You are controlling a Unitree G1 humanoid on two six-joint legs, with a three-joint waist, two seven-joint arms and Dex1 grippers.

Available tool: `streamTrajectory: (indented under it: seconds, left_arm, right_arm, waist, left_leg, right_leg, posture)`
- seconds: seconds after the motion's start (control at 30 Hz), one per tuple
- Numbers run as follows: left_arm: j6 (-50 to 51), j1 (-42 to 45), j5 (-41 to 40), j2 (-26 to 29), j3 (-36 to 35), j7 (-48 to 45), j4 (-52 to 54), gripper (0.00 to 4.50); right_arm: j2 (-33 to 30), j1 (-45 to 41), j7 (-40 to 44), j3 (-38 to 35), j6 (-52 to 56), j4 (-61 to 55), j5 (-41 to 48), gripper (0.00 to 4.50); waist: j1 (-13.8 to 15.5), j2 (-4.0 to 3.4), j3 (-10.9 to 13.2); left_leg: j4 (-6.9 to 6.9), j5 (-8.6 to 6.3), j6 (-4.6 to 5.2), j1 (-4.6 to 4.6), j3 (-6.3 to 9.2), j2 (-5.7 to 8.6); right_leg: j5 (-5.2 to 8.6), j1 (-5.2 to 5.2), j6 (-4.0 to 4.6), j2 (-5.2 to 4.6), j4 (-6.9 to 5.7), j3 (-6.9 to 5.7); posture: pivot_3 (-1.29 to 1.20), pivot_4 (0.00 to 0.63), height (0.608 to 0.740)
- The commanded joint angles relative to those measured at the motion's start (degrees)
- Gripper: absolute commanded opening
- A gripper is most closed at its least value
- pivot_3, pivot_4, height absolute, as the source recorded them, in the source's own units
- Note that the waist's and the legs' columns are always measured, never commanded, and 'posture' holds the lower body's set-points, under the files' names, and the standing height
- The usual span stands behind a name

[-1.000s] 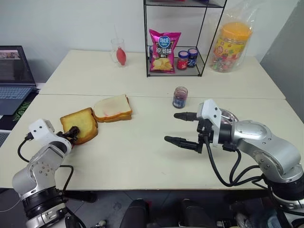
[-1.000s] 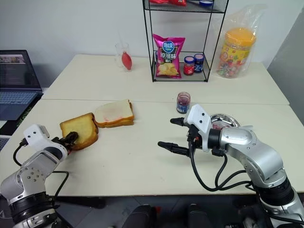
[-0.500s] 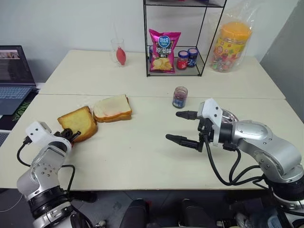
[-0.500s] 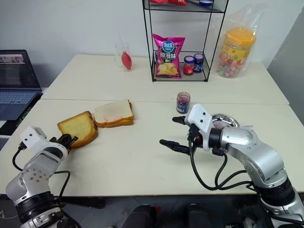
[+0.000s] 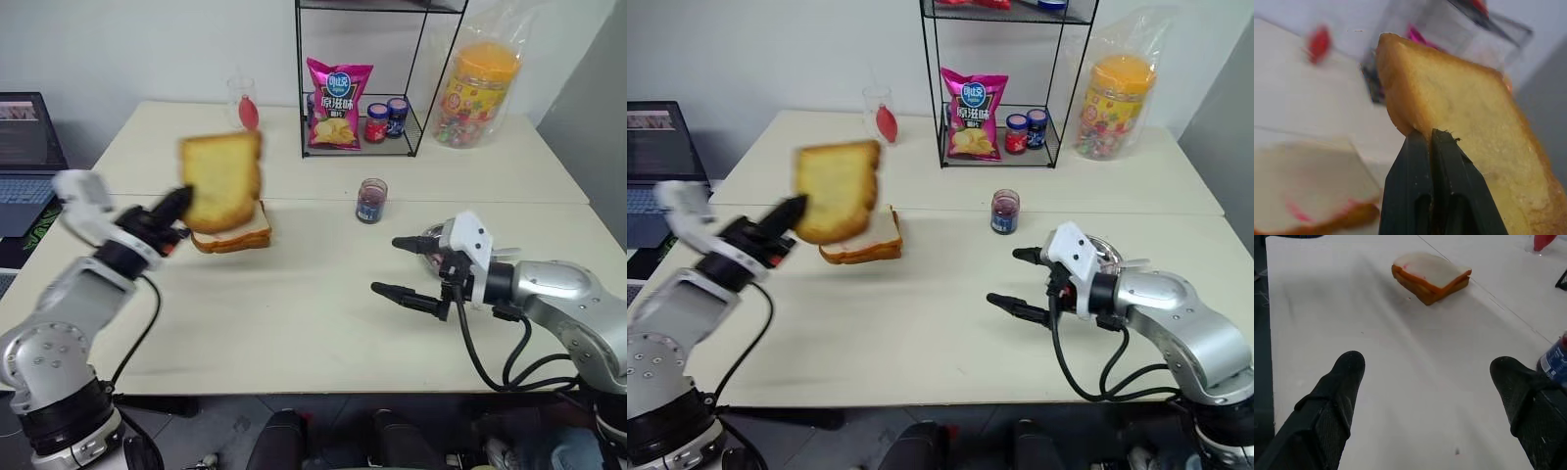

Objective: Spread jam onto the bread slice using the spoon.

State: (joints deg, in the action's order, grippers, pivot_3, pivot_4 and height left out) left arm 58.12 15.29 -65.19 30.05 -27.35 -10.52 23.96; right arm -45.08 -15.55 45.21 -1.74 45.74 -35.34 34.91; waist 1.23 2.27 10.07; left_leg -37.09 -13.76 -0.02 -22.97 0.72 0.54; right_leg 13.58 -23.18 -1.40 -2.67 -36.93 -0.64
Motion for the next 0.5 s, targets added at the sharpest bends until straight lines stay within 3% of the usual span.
streamTrajectory:
  seconds: [0.03, 0.3, 0.5]
  left_arm:
    - [1.12, -1.40, 1.67, -1.11, 8.70, -0.02, 3.97, 0.03]
    - [-1.13, -2.69, 11.38, -9.18, 23.45, 3.33, 3.25, 0.03]
    - [-1.51, -6.04, 16.60, -11.02, 27.20, 5.22, 4.04, 0.03]
  right_arm:
    - [-4.12, 3.71, 2.64, -4.48, 1.18, -4.41, 2.91, 4.50]
    - [-6.47, 9.41, 0.98, -6.71, 2.29, -7.91, 4.00, 4.50]
    - [-7.44, 12.75, 0.64, -7.38, 1.94, -9.90, 3.91, 4.50]
  waist:
    - [0.04, -0.02, 0.01]
    - [0.04, -0.04, 0.02]
    - [0.00, -0.04, 0.02]
  left_leg:
    - [0.03, 0.00, 0.00, 0.01, 0.00, 0.00]
    - [-0.01, 0.00, 0.00, 0.04, 0.07, -0.15]
    - [0.03, -0.01, 0.00, 0.02, 0.05, -0.15]
  right_leg:
    - [0.01, 0.00, 0.01, 0.01, 0.00, 0.00]
    - [0.22, 0.01, -0.15, 0.27, -0.07, 0.02]
    - [0.23, -0.02, -0.15, 0.28, -0.03, 0.05]
  posture:
    - [0.00, 0.150, 0.740]
    - [0.00, 0.150, 0.740]
    - [0.00, 0.150, 0.740]
